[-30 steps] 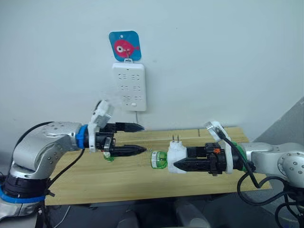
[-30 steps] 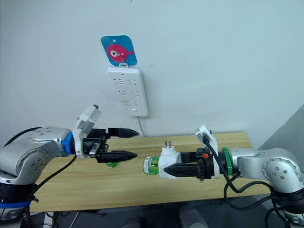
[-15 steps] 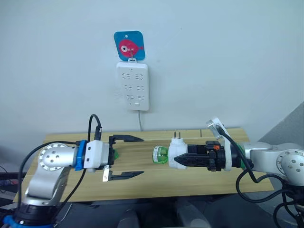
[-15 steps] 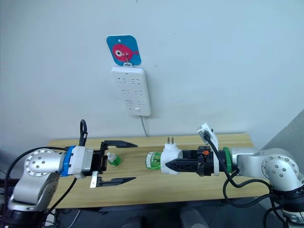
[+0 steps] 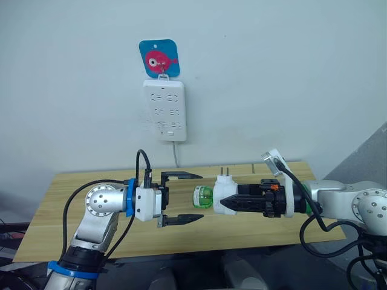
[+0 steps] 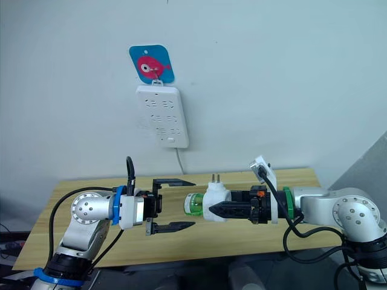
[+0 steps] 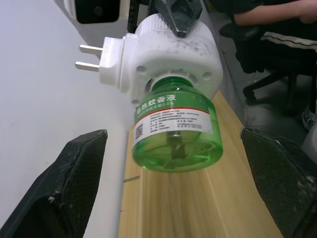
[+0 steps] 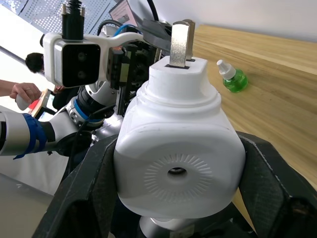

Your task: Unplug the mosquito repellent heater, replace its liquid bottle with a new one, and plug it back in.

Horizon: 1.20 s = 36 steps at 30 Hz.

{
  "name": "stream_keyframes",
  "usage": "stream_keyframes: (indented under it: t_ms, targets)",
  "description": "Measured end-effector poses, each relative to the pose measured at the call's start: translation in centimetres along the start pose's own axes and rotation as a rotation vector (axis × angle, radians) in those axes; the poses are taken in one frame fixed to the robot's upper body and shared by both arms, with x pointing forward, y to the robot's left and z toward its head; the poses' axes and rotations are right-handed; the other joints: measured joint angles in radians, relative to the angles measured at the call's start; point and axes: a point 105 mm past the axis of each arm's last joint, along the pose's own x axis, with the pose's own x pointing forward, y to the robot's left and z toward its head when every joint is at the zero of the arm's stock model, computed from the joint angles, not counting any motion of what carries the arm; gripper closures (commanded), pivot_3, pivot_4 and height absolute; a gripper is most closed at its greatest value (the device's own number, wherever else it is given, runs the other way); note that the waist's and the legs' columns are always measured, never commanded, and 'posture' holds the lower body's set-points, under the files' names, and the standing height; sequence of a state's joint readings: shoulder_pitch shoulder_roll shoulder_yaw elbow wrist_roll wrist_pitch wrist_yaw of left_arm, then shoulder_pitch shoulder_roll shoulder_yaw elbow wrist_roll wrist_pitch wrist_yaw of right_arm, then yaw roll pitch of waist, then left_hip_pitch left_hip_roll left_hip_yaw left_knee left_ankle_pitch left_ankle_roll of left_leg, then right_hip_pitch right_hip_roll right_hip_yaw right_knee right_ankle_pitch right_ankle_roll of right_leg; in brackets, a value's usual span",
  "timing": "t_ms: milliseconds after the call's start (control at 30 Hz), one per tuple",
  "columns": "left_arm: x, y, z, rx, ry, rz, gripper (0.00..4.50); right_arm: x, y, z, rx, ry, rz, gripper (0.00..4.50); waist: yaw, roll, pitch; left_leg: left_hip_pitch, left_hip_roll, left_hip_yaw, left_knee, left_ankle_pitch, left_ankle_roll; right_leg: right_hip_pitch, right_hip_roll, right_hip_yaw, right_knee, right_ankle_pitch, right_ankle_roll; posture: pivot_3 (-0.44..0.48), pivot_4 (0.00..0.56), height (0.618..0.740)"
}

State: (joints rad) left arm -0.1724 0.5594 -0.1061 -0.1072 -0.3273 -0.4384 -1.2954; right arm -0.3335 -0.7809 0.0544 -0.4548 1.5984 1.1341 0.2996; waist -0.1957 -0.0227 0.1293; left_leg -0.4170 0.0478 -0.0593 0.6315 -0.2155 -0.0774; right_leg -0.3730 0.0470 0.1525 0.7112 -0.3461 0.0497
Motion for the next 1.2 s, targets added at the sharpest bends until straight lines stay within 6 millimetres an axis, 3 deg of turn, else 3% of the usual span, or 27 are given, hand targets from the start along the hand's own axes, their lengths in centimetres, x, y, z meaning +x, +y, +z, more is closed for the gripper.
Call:
stream_keyframes:
  t_ms: [167, 267, 433, 700, 800, 967, 1067, 1200]
  targets:
    - [0.5, 0.0, 0.2, 0.004, -0.018, -0.007, 0.00, 0.0, 0.0, 0.0, 0.002, 0.000, -0.001, 1.51, -0.001, 0.000, 0.000, 0.000, 0.000, 0.000, 0.000, 0.000, 0.000, 0.000, 0.000, 0.000, 0.000, 0.000, 0.000, -0.191, 0.096, 0.740]
    - [0.6, 0.0, 0.1, -0.003, -0.022, -0.003, 0.59, 0.0, 0.0, 0.0, 0.003, 0.000, 0.000, 1.51, -0.001, 0.000, 0.000, 0.000, 0.000, 0.000, 0.000, 0.000, 0.000, 0.000, 0.000, 0.000, 0.000, 0.000, 0.000, -0.193, 0.097, 0.740]
    - [0.9, -0.2, 0.0, -0.025, -0.023, -0.010, 2.18, 0.1, 0.1, -0.1, 0.008, 0.003, 0.002, 1.51, -0.001, 0.000, 0.000, 0.000, 0.000, 0.000, 0.000, 0.000, 0.000, 0.000, 0.000, 0.000, 0.000, 0.000, 0.000, -0.193, 0.097, 0.740]
    - [0.7, 0.0, 0.3, -0.098, -0.004, -0.034, 2.23, 0.2, 0.1, -0.1, 0.004, 0.005, 0.006, 1.51, -0.001, 0.000, 0.000, 0.000, 0.000, -0.001, 0.000, 0.000, 0.000, 0.000, 0.000, 0.000, 0.000, 0.000, 0.000, -0.193, 0.097, 0.740]
    - [0.4, -0.2, 1.0, -0.308, 0.030, -0.085, 2.23, 0.4, 0.6, -0.2, -0.042, 0.030, 0.023, 1.51, -0.002, 0.000, 0.000, 0.000, 0.001, -0.001, -0.001, 0.000, 0.000, 0.000, 0.000, -0.001, 0.001, 0.000, 0.000, -0.193, 0.096, 0.740]
    - [-0.3, 0.1, 2.0, -0.884, 0.069, -0.176, 2.23, 0.7, 1.5, 0.1, -0.145, 0.060, 0.053, 1.51, -0.001, 0.001, 0.002, 0.000, 0.000, -0.004, 0.000, 0.000, 0.000, 0.000, 0.001, -0.004, 0.001, 0.000, 0.000, -0.193, 0.094, 0.740]
    - [-0.6, 0.3, 2.3, -1.058, 0.095, -0.220, 2.23, 0.6, 1.8, 0.1, -0.173, 0.070, 0.067, 1.51, -0.001, 0.001, 0.002, 0.000, 0.000, -0.004, -0.001, 0.000, 0.000, 0.000, 0.001, -0.004, 0.000, 0.000, 0.000, -0.198, 0.093, 0.740]
    - [-1.0, 0.3, 2.2, -1.160, 0.107, -0.241, 2.23, 0.5, 1.7, 0.1, -0.189, 0.079, 0.066, 1.51, -0.002, 0.001, 0.002, 0.000, 0.000, -0.004, -0.002, 0.000, 0.000, -0.001, 0.001, -0.004, 0.000, -0.001, -0.001, -0.202, 0.092, 0.740]
